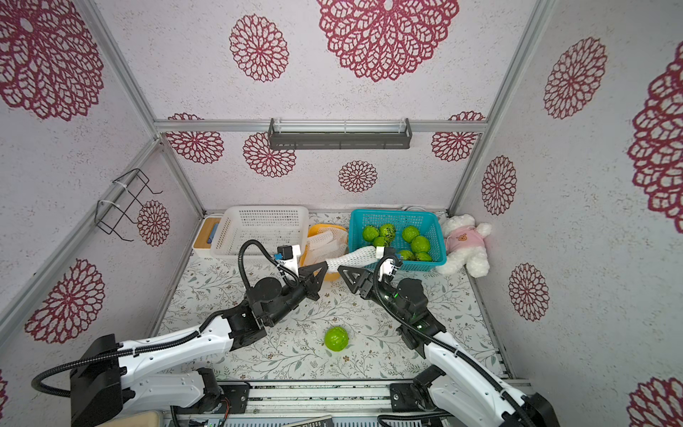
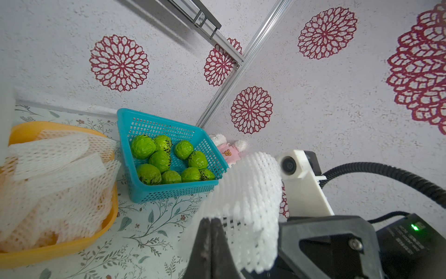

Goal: Sleeve custard apples in foam nets
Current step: Open the foam net.

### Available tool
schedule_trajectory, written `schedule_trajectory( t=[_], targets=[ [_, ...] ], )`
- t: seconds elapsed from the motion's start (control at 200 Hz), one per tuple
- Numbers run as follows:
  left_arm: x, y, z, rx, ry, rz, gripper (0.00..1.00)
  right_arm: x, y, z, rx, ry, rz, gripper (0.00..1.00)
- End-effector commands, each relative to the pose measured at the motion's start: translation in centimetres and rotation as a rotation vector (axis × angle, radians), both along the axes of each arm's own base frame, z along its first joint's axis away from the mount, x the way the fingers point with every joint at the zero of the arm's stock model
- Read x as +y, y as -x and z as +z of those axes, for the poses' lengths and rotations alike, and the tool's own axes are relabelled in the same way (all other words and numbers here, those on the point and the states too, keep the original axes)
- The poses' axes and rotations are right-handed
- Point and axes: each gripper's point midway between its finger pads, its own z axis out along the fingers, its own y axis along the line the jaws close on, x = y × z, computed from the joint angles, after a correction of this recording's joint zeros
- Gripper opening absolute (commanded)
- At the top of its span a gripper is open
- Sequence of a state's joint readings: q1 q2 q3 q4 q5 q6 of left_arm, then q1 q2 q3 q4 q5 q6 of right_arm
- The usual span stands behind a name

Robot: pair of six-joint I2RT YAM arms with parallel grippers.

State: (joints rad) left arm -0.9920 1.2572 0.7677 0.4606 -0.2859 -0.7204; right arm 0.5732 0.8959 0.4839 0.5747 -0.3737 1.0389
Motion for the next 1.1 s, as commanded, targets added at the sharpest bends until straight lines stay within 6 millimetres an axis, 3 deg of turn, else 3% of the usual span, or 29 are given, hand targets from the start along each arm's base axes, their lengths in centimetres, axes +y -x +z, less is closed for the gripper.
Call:
schedule_trajectory(
  t=[0.0, 0.44, 0.816, 0.956, 1.096],
  targets=[
    [-0.7, -0.1, 1.6, 0.000, 0.088, -0.020, 0.00, 0.2, -0.3, 2.7, -0.088, -0.061, 0.000, 0.70],
    [0.8, -0.6, 1.5, -0.022, 0.054, 0.052, 0.00, 0.5, -0.3, 2.4, -0.070, -0.034, 0.013, 0.23],
    [4.0, -1.4, 1.3, -0.061, -0.018, 0.159, 0.00, 0.0, 0.4, 1.2, -0.036, 0.021, 0.010, 0.09],
    [4.3, -1.5, 1.1, -0.060, -0.027, 0.156, 0.00, -0.1, 0.4, 0.8, -0.029, 0.038, 0.010, 0.01],
    [4.7, -1.5, 0.9, -0.061, -0.033, 0.162, 0.00, -0.2, 0.5, 0.3, -0.023, 0.055, 0.007, 0.00]
  ],
)
